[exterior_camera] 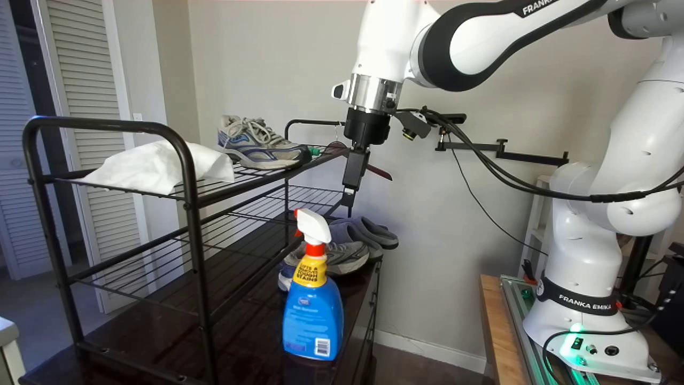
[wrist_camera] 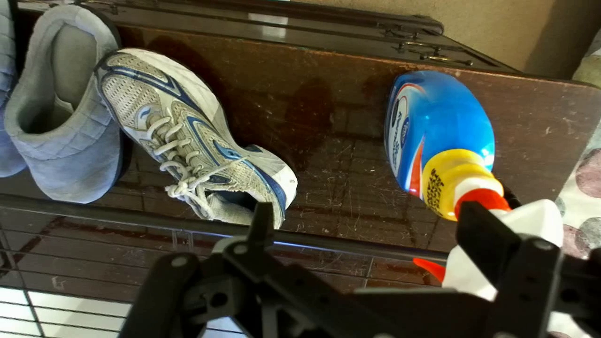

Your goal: Place the left sneaker next to the right one

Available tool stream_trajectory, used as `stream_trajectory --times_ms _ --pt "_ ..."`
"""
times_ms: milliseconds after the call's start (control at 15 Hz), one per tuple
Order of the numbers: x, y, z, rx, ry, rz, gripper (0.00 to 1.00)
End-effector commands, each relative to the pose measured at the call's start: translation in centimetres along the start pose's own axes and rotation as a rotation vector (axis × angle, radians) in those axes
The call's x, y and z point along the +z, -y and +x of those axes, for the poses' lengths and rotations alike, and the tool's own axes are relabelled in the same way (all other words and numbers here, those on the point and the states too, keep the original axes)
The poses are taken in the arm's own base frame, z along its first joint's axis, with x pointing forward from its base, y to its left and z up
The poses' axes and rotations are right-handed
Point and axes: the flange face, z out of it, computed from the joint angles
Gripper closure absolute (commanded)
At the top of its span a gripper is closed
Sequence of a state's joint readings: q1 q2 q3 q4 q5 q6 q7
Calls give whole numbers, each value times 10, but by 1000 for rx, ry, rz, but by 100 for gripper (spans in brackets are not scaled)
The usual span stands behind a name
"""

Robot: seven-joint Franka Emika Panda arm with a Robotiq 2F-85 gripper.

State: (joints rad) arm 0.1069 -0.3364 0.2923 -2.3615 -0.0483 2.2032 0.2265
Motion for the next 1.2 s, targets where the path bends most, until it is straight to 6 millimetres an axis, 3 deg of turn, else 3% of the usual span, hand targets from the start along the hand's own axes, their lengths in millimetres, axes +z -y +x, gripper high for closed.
stream_trajectory --times_ms 0,333,533,667,733,867,1000,1133 --pt "6 -9 2 -32 -12 -86 0" --pt "24 -44 -3 -191 2 -74 0" --pt "46 -77 -8 -323 9 -40 0" --pt "59 -103 -9 -308 46 -30 0" --pt "48 -90 -9 -291 37 -54 0" --pt "57 -106 -10 -293 56 -45 0" --pt "59 -106 -10 -297 59 -44 0" --pt "82 -130 -5 -329 116 -19 0"
